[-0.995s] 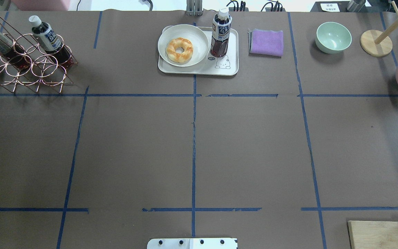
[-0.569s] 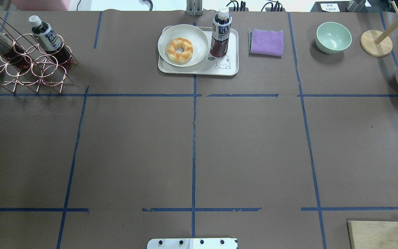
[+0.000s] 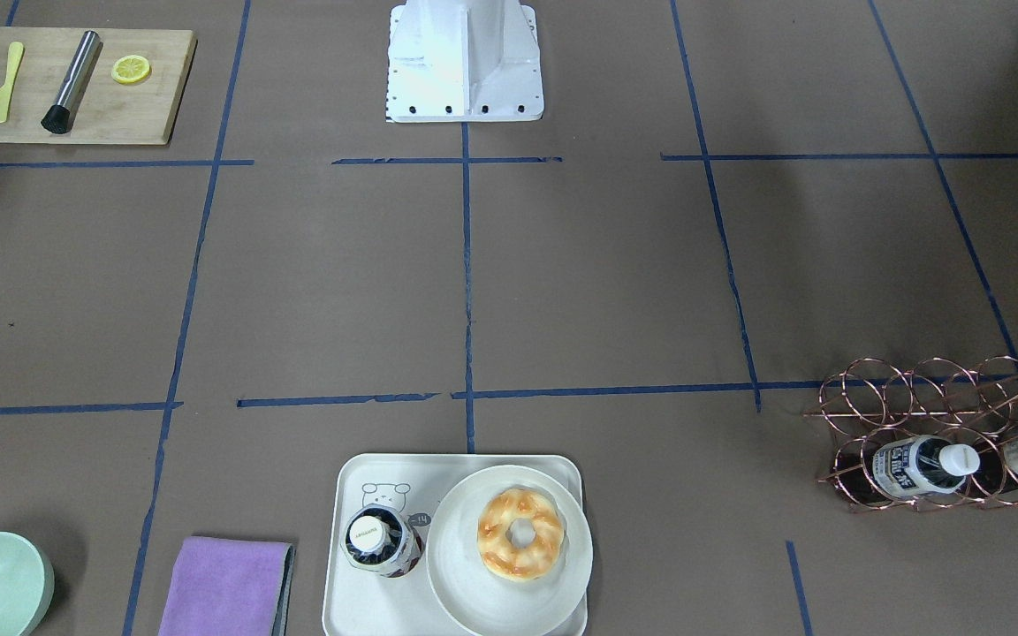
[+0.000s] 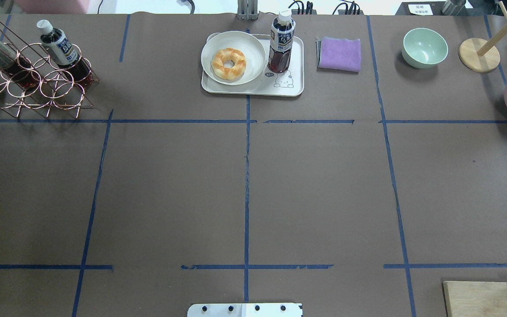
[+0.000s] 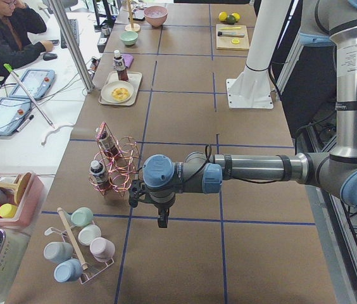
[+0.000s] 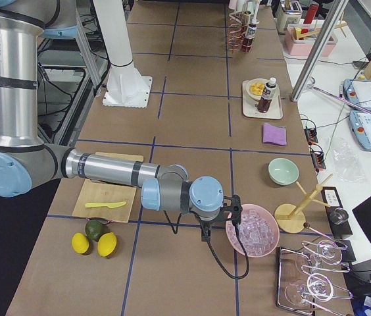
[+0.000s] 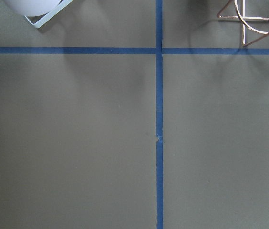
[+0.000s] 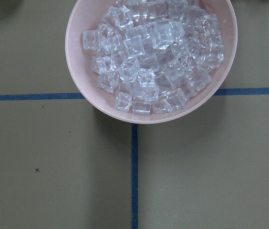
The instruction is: Place tea on tray
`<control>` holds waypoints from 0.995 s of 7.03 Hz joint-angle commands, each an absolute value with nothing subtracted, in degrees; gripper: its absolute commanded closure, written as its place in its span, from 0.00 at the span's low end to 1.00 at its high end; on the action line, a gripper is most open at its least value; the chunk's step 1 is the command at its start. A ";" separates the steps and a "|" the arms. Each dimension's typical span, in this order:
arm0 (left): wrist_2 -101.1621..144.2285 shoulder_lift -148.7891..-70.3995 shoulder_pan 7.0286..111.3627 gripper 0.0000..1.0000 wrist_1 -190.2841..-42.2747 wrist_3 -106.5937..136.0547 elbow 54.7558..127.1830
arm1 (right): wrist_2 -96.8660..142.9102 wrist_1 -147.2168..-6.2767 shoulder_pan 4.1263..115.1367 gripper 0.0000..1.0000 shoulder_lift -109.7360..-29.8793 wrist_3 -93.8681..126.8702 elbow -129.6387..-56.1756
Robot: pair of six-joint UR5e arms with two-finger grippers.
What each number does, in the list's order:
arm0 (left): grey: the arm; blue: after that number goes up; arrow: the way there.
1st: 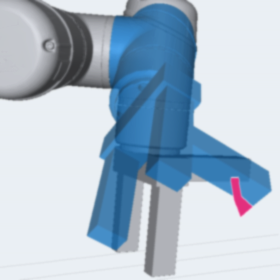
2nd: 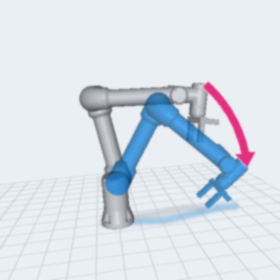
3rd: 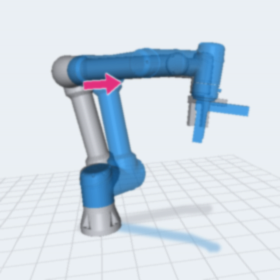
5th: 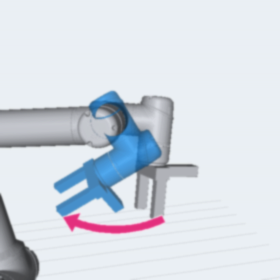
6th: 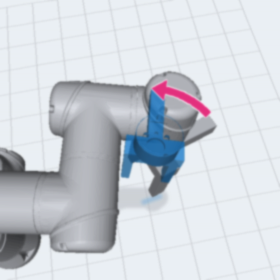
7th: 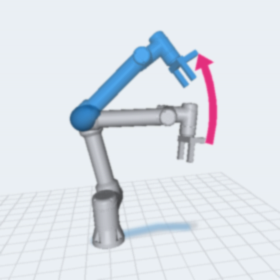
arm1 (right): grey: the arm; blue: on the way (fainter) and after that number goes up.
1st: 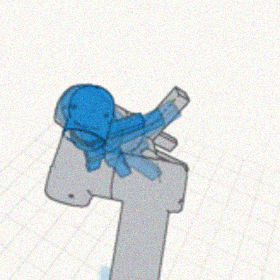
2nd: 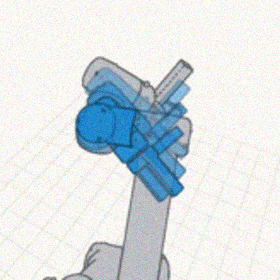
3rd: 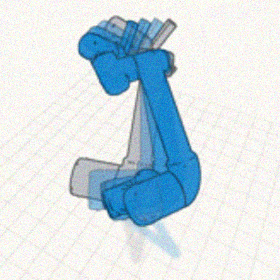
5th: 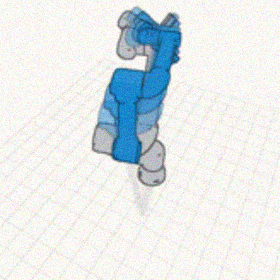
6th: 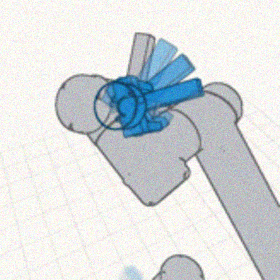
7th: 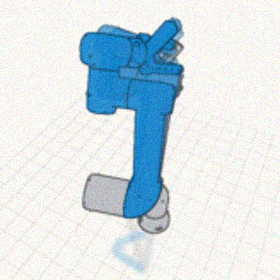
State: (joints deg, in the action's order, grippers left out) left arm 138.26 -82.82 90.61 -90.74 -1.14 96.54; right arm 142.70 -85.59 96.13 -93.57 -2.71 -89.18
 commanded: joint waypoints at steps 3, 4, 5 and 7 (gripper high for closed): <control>137.99 -82.71 90.62 0.00 -91.05 -1.23 96.50 | 141.68 -91.06 96.77 0.00 -92.63 -2.90 -90.53; 137.90 -82.53 90.62 0.00 -91.14 -1.23 96.50 | 141.07 -90.97 96.77 0.00 -92.46 -2.90 -90.53; 138.16 -82.88 90.62 0.00 -91.14 -1.14 96.50 | 141.06 -90.97 96.77 0.00 -92.55 -2.90 -90.53; 138.16 -83.14 90.53 0.00 -90.97 -0.97 96.42 | 141.06 -90.88 96.77 0.00 -92.81 -2.90 -90.53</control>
